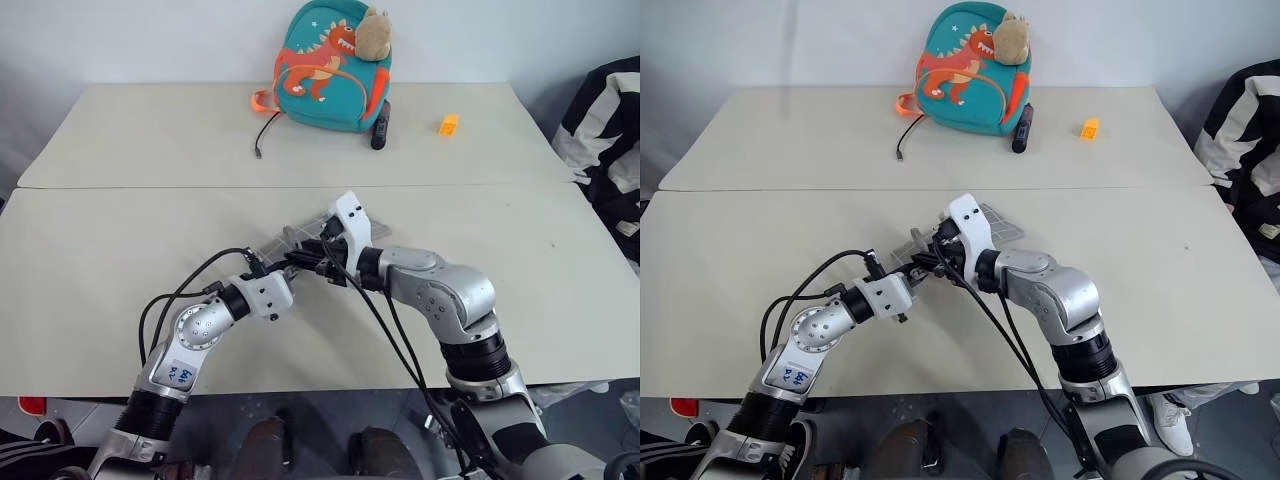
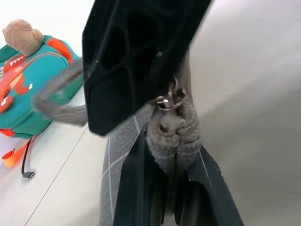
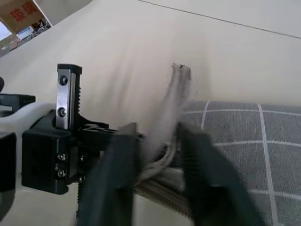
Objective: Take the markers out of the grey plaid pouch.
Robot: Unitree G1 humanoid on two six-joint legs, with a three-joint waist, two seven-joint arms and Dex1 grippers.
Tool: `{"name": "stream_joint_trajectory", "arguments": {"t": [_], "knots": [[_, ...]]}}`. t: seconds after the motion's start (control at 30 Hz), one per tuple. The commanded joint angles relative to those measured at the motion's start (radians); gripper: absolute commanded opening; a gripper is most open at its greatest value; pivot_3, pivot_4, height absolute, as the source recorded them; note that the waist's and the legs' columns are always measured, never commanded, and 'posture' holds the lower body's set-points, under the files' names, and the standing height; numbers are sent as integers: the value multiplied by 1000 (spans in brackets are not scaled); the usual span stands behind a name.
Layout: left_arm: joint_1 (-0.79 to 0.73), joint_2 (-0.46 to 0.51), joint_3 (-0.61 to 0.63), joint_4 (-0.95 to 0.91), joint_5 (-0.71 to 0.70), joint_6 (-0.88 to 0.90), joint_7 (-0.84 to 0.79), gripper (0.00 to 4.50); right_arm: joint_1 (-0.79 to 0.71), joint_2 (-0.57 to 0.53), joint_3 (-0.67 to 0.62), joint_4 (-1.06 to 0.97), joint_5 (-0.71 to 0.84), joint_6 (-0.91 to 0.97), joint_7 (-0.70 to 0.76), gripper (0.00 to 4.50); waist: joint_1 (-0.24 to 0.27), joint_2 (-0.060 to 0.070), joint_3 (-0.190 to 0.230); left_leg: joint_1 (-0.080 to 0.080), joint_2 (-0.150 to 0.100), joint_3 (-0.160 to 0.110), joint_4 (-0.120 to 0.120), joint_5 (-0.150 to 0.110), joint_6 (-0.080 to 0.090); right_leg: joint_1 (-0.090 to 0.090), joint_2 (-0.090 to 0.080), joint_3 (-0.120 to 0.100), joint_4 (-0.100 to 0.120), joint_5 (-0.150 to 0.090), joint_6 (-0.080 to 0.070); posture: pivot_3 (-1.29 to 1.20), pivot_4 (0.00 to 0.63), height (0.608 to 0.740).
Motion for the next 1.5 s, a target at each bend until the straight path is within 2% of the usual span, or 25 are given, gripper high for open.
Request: {"name": "stream_joint_trajectory", "arguments": {"t": [0.03,0.17,0.23,0.43,0.7,0.83,0.93,1.17,1.27,1.5], "knots": [[4,-5,-2,-44,-15,-5,7,0,-8,-4,-23,-16,14,-9,8,33,0,0,0,0,0,0,0,0,0,0,0,0,0,0,0,0,150,740],[14,-25,24,-59,-91,12,-5,0,-9,-3,-49,-14,15,-47,8,33,0,0,0,0,0,0,0,0,0,0,0,0,0,0,0,0,150,740],[27,-60,71,-87,-227,62,-25,0,-11,-9,-70,-14,17,-66,10,33,0,0,0,0,0,0,0,0,0,0,0,0,0,0,0,0,150,740],[54,-42,162,-122,-450,105,-128,0,-15,-76,-137,37,-3,-148,22,33,-1,0,0,-1,0,0,0,0,0,0,0,0,0,0,0,0,150,740],[68,21,261,-98,-574,140,-218,0,-32,-191,-200,147,-40,-265,45,33,0,0,0,-1,0,1,1,0,0,0,0,0,-1,0,0,0,150,740],[74,35,298,-106,-686,212,-275,0,-26,-260,-215,218,-69,-320,66,33,0,0,0,-1,0,1,1,0,0,0,0,0,-1,0,0,0,150,740],[82,49,301,-116,-735,264,-327,0,-27,-270,-221,237,-69,-337,69,33,-1,0,0,-1,1,1,1,0,1,0,0,0,-1,0,0,0,150,740],[81,62,305,-97,-734,301,-354,0,-17,-249,-216,164,-2,-341,134,33,-1,0,0,-1,1,1,1,0,0,0,1,0,-1,0,0,0,150,740],[73,55,302,-101,-726,313,-351,0,-2,-251,-228,127,43,-327,170,632,0,0,0,-1,1,1,1,0,1,0,1,0,-1,0,0,0,150,740],[58,50,302,-90,-723,334,-350,0,-30,-265,-279,77,103,-371,216,2911,1,0,0,-1,1,1,1,0,1,0,0,1,-1,0,0,0,150,740]]}}
